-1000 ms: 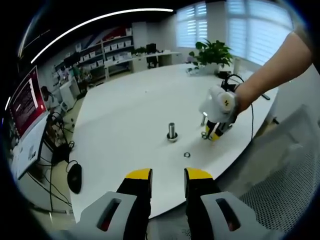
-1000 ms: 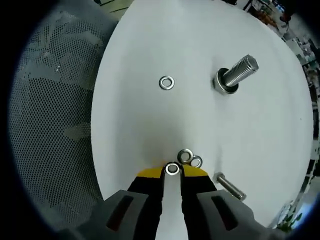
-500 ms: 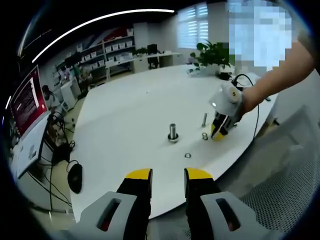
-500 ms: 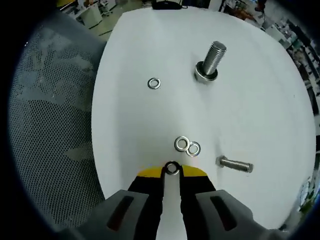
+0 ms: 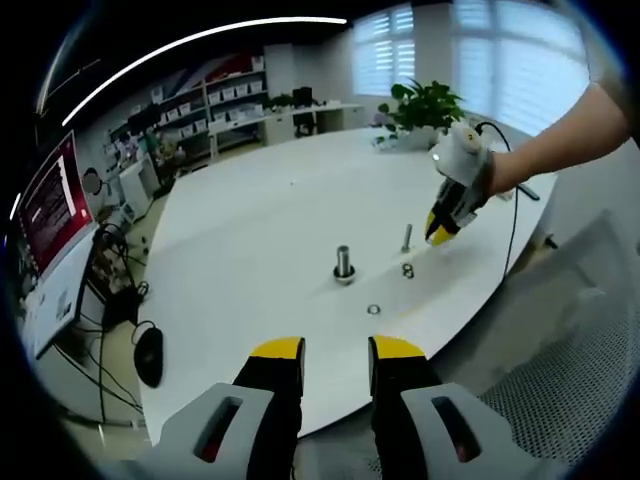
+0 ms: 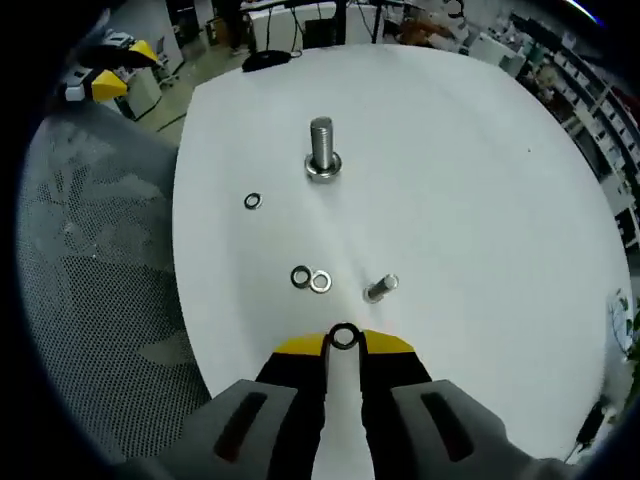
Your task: Place the washer onto the threaded stud by aligning its center hole with the stud, sliding it down to the base, and recovering from edge contact or off-axis alignment until the washer reaches the visible bottom stop.
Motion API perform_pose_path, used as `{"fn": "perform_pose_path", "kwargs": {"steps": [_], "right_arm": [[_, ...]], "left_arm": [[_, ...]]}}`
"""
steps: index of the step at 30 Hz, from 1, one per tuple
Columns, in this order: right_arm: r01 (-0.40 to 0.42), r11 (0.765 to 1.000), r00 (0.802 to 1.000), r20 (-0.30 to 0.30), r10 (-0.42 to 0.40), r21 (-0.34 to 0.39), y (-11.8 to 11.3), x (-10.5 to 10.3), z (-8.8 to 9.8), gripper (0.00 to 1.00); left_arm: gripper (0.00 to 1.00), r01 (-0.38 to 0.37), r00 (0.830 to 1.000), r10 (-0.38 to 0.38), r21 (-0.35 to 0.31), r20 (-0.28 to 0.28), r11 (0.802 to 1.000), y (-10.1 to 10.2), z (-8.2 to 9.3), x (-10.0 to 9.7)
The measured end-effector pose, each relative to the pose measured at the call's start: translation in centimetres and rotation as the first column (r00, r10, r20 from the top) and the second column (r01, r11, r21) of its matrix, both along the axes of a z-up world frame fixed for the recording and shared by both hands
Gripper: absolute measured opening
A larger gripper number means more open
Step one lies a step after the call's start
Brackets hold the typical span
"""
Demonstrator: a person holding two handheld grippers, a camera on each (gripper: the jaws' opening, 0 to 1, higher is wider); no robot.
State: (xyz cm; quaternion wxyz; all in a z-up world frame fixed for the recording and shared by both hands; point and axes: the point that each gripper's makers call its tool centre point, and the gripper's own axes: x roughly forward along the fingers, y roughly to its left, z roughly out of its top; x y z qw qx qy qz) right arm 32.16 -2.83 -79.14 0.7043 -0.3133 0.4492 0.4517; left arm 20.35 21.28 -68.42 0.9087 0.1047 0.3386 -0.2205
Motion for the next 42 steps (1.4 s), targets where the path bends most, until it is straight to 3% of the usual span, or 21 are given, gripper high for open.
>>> {"fn": "perform_pose_path", "kwargs": {"steps": [7, 12, 32, 42], "right_arm": [[-0.016, 0.999, 0.998, 0.057, 0.015, 0.032, 0.9, 1.5, 1.8, 0.13], [-0.068, 0.998, 0.995, 0.079, 0.068, -0.001, 1.6, 2.1, 2.1, 0.13], [-0.135, 0.988, 0.989, 0.051, 0.139, -0.075, 2.4, 3.0, 0.4, 0.14], [-0.138, 0.985, 0.990, 0.013, 0.140, -0.101, 2.5, 3.4, -1.6, 0.14]], "left_arm": [[0.23, -0.001, 1.000, 0.001, -0.002, 0.003, 1.000, 0.0, 0.0, 0.0], [0.23, -0.003, 1.000, 0.003, 0.001, 0.003, 1.000, 0.1, 0.1, 0.1], [0.23, -0.009, 1.000, 0.009, 0.011, -0.007, 1.000, 0.2, -0.2, 0.0], [0.23, -0.011, 1.000, 0.011, 0.015, -0.022, 1.000, 0.3, -0.5, -0.1]]}}
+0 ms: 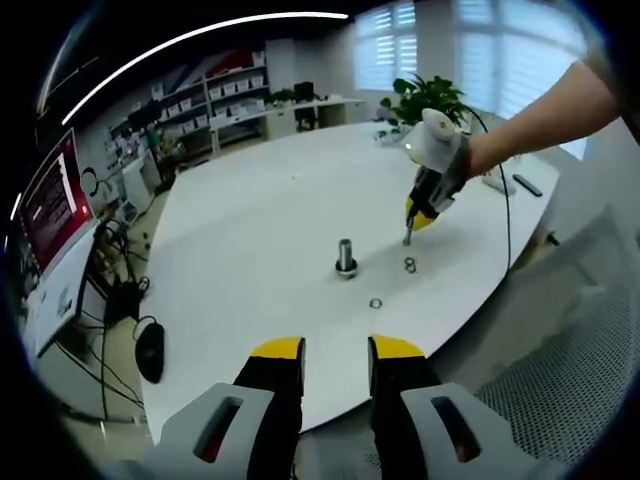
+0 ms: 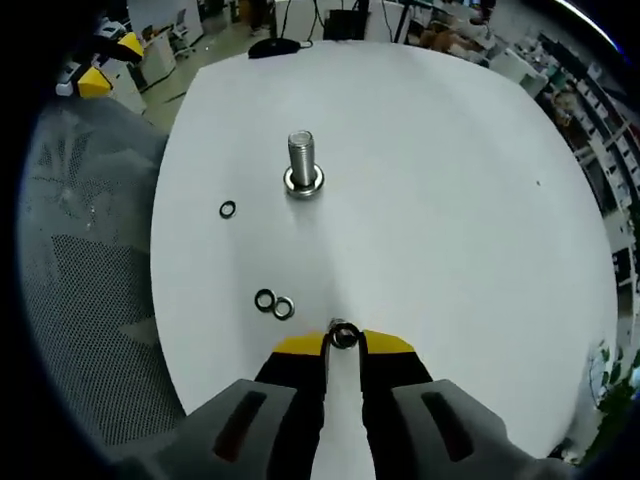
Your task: Place the washer onto the threaded stud by aligning its center hole with the stud, sliding it down to the base, and recovering from edge contact or off-axis alignment until the washer reaches the visible bottom stop.
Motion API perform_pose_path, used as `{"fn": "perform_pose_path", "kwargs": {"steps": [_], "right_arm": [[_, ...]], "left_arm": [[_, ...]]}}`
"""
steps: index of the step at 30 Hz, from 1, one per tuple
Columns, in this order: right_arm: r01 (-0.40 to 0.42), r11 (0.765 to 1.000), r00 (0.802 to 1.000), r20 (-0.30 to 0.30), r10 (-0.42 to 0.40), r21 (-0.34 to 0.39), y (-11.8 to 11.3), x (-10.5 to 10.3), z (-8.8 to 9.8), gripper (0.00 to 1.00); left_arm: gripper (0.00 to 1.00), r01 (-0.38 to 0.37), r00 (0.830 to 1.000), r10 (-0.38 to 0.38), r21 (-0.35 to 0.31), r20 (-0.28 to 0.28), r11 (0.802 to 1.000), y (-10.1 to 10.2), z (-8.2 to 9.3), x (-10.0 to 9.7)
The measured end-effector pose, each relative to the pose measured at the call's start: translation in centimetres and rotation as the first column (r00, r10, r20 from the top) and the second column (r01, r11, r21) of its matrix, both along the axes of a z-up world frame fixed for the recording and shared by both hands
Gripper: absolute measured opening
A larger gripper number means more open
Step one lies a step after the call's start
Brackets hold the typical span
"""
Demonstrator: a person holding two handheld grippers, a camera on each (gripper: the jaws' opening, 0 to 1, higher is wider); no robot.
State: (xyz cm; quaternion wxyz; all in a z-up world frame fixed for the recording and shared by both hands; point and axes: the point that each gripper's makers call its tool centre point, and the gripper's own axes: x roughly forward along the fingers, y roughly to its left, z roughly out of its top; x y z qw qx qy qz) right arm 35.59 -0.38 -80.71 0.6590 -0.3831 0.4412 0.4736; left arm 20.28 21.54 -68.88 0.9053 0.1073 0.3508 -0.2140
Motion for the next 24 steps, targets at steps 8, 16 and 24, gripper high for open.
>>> {"fn": "perform_pose_path", "kwargs": {"steps": [8, 16, 24], "right_arm": [[0.039, 0.999, 0.999, -0.028, -0.039, -0.017, -1.0, 0.0, -1.9, 0.14], [0.057, 0.998, 0.998, -0.032, -0.058, -0.025, -1.3, -0.2, -2.7, 0.15], [0.093, 0.996, 0.995, -0.029, -0.092, 0.001, -1.7, -0.4, -2.6, 0.19]], "left_arm": [[0.23, -0.008, 1.000, 0.008, 0.000, -0.004, 1.000, 0.2, -0.1, 0.0], [0.22, -0.012, 1.000, 0.012, -0.002, -0.005, 1.000, 0.2, -0.1, 0.0], [0.22, -0.008, 1.000, 0.008, 0.002, -0.015, 1.000, 0.2, -0.3, -0.1]]}}
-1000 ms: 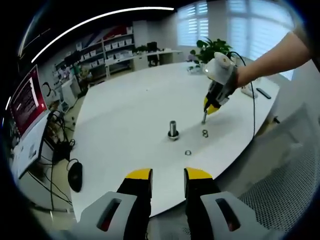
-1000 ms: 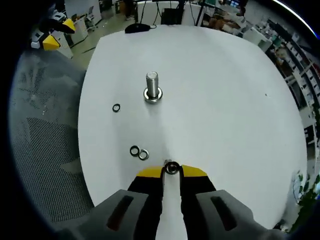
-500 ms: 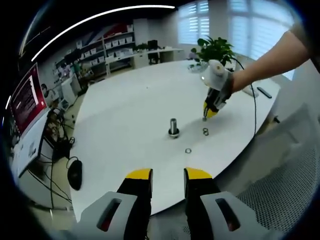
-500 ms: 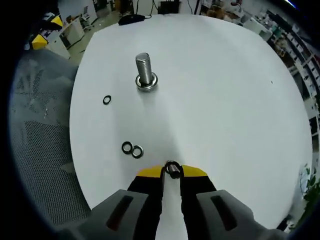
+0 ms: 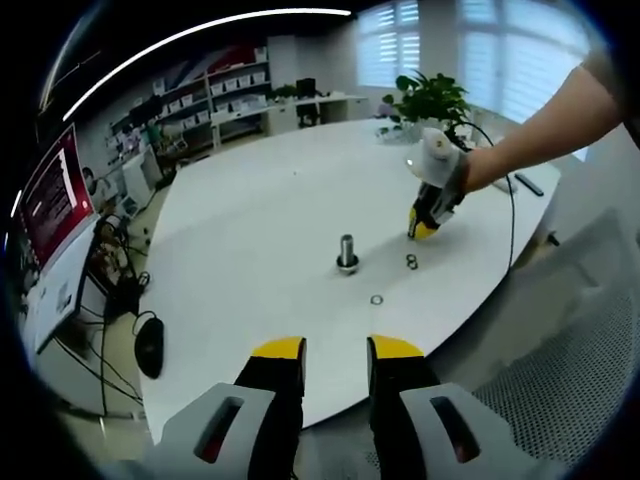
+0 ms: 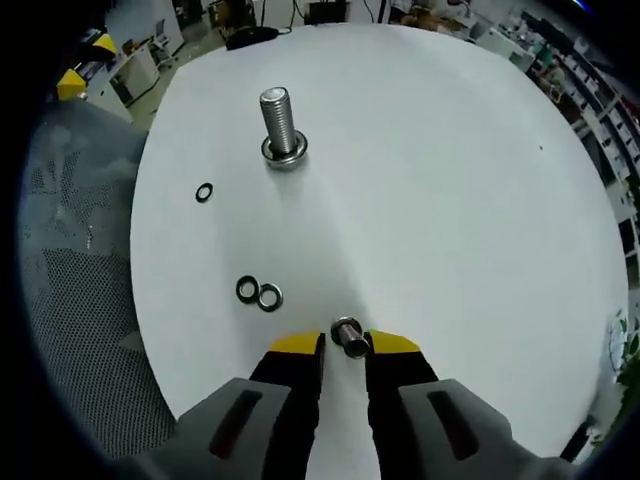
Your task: Place the washer onto the threaded stud by aligning its center hole with the stud, sliding it down to the base, and recovering from edge contact or off-axis alignment until the washer reaches the visible bottom stop.
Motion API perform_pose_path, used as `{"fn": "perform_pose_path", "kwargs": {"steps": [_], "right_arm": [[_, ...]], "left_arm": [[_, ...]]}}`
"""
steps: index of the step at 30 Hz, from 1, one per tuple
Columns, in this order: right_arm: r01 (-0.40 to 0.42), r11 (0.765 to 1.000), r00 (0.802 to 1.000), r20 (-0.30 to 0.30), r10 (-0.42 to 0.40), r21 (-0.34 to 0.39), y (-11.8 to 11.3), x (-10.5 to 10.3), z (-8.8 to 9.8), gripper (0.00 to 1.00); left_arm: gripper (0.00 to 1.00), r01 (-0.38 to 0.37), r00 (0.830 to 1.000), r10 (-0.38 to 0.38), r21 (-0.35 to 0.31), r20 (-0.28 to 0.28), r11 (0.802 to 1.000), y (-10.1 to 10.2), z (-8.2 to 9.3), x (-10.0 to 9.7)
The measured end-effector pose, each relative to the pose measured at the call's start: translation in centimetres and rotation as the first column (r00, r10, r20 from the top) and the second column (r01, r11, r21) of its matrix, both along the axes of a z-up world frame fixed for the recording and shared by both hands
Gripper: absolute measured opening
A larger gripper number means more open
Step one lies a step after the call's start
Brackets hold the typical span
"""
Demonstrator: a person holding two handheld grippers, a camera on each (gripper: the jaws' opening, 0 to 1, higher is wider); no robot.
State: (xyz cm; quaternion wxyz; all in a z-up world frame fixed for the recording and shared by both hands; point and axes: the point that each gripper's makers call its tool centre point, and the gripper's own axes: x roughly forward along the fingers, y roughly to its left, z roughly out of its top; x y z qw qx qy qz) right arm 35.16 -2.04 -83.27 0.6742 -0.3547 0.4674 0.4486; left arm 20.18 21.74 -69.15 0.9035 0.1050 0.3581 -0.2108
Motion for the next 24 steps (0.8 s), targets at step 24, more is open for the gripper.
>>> {"fn": "perform_pose_path", "kwargs": {"steps": [24], "right_arm": [[0.240, 0.970, 0.971, -0.018, -0.240, 0.031, -1.8, -4.6, 2.5, 0.23]], "left_arm": [[0.22, 0.056, 0.997, -0.053, -0.060, 0.048, 0.997, -1.4, 1.2, -0.1]]}}
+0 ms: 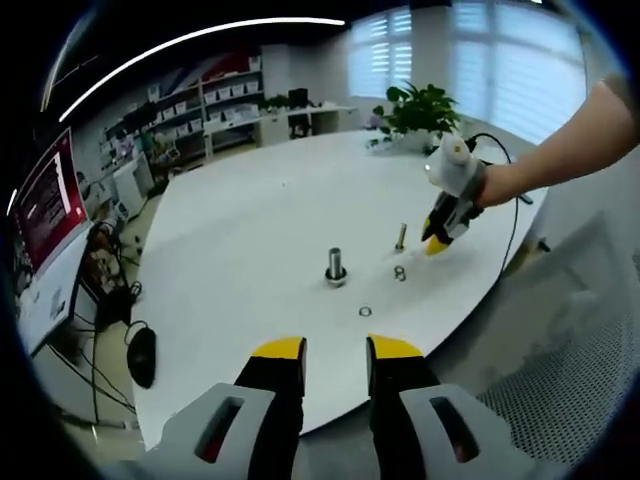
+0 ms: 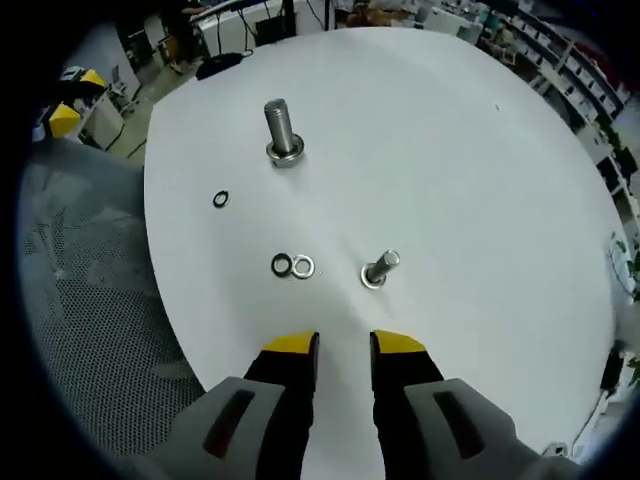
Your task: Place the washer onto the threaded stud by aligning its center hole with the stud, sliding it down to the base, and recovering from edge contact or off-axis alignment until the washer reaches the visible bottom stop.
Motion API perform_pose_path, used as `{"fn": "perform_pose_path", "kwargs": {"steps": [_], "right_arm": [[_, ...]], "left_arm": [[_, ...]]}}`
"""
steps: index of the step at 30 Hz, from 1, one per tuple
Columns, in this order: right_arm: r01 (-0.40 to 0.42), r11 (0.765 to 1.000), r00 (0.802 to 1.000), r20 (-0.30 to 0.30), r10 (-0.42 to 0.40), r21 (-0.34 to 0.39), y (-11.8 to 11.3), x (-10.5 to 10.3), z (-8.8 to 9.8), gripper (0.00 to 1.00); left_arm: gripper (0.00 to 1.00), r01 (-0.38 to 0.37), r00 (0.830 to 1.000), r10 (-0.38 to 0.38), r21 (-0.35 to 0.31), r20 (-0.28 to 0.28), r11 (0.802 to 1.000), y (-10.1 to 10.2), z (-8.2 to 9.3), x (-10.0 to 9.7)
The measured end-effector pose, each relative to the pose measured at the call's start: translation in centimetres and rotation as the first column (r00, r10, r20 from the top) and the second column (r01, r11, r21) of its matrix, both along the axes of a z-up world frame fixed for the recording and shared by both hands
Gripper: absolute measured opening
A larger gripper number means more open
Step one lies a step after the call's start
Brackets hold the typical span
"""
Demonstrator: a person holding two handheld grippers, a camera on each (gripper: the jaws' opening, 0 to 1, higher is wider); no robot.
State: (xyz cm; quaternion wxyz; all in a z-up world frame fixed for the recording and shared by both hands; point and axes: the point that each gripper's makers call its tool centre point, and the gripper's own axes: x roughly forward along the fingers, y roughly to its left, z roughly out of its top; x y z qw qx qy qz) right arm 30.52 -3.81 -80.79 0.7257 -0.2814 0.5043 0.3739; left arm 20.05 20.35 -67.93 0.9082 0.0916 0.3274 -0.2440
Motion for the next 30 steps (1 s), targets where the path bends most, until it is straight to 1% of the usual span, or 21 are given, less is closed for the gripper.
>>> {"fn": "perform_pose_path", "kwargs": {"steps": [2, 6, 9, 12, 14, 15, 17, 21, 24, 27, 29, 30], "right_arm": [[0.016, 1.000, 1.000, -0.010, -0.016, 0.000, 0.4, -0.5, 0.3, 0.23], [0.044, 0.999, 0.999, -0.022, -0.044, 0.011, 2.0, -1.7, 0.8, 0.23], [0.041, 0.999, 0.999, -0.023, -0.041, -0.013, 3.1, -2.3, 0.9, 0.24], [0.058, 0.998, 0.998, -0.035, -0.058, 0.016, 5.3, -2.7, 1.0, 0.24], [0.022, 1.000, 0.999, -0.025, -0.022, 0.013, 6.7, -2.8, 0.9, 0.24], [-0.009, 1.000, 1.000, -0.020, 0.009, 0.013, 7.6, -2.9, 0.8, 0.24], [-0.050, 0.999, 0.999, -0.019, 0.050, 0.012, 9.1, -3.2, 0.7, 0.24], [-0.078, 0.996, 0.997, -0.024, 0.079, 0.032, 11.2, -3.2, 0.4, 0.24], [-0.099, 0.994, 0.994, -0.035, 0.101, 0.049, 12.3, -3.2, -0.2, 0.24], [-0.118, 0.992, 0.991, -0.054, 0.121, 0.050, 13.0, -3.5, -1.4, 0.24], [-0.148, 0.988, 0.988, -0.047, 0.150, 0.047, 13.4, -3.5, -2.0, 0.23], [-0.156, 0.987, 0.987, -0.040, 0.158, 0.047, 13.8, -3.5, -2.2, 0.23]], "left_arm": [[0.22, 0.002, 1.000, -0.002, 0.000, -0.007, 1.000, 0.0, -0.2, 0.0], [0.23, 0.012, 1.000, -0.012, -0.004, -0.018, 1.000, -0.2, -0.4, -0.2], [0.23, 0.036, 0.999, -0.036, 0.010, -0.025, 0.999, -0.5, -0.7, -0.5], [0.24, 0.042, 0.999, -0.042, -0.007, -0.021, 0.999, -0.7, -0.4, -0.5], [0.24, 0.048, 0.999, -0.048, -0.014, -0.007, 0.999, -0.8, -0.1, -0.5], [0.24, 0.049, 0.999, -0.049, -0.015, -0.001, 0.999, -0.8, 0.0, -0.5], [0.24, 0.048, 0.999, -0.048, -0.016, -0.003, 0.999, -0.8, -0.1, -0.6], [0.24, 0.056, 0.998, -0.056, -0.011, -0.006, 0.998, -0.9, -0.2, -0.6], [0.24, 0.054, 0.998, -0.055, -0.006, -0.011, 0.998, -0.9, -0.3, -0.6], [0.24, 0.041, 0.999, -0.041, 0.008, -0.011, 0.999, -0.6, -0.4, -0.6], [0.24, 0.049, 0.999, -0.049, 0.023, -0.013, 0.999, -0.7, -0.6, -0.7], [0.24, 0.064, 0.998, -0.063, 0.024, -0.026, 0.998, -0.8, -0.8, -0.7]]}}
